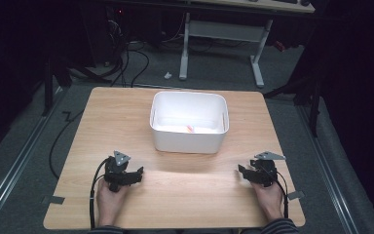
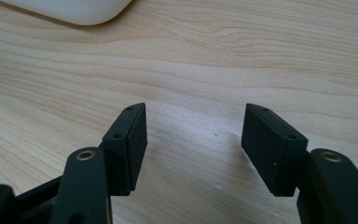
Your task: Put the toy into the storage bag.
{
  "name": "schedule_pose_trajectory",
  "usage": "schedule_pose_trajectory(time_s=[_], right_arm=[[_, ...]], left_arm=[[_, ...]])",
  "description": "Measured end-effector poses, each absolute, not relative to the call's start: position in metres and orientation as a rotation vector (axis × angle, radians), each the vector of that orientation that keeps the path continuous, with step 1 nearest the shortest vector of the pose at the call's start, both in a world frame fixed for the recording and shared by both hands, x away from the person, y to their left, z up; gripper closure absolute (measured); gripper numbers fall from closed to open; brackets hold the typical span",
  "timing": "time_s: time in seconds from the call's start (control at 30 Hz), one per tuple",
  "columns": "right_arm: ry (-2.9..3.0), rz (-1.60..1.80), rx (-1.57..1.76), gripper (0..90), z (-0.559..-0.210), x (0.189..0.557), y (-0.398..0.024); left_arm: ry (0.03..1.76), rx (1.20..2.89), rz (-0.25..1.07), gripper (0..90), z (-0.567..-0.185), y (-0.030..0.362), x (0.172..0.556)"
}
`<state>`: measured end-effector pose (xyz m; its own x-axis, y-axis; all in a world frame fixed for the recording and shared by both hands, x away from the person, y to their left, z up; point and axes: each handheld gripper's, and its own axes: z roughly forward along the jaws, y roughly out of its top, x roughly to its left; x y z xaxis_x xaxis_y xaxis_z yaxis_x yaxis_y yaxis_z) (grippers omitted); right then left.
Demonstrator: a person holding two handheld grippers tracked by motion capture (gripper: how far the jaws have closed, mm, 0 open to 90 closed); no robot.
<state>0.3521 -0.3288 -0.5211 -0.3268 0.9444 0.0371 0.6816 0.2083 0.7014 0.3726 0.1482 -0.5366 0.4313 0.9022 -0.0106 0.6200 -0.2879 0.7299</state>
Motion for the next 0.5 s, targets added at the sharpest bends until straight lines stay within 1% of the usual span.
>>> schedule_pose_trajectory(time_s=[0.13, 0.27, 0.47, 0.5], right_arm=[[2.091, 0.884, 1.486, 39.1, -0.5262, 0.352, -0.3254], [2.08, 0.88, 1.432, 35.4, -0.5305, 0.35, -0.3213], [2.081, 0.879, 1.436, 33.7, -0.5304, 0.3503, -0.3213], [2.077, 0.876, 1.441, 30.9, -0.5304, 0.3505, -0.3213]], left_arm=[[1.279, 2.018, 0.541, 16.8, -0.5366, 0.1482, 0.3726], [1.278, 2.018, 0.541, 16.8, -0.5366, 0.1482, 0.3726], [1.278, 2.018, 0.541, 16.8, -0.5367, 0.1482, 0.3725], [1.278, 2.018, 0.541, 16.8, -0.5367, 0.1483, 0.3725]])
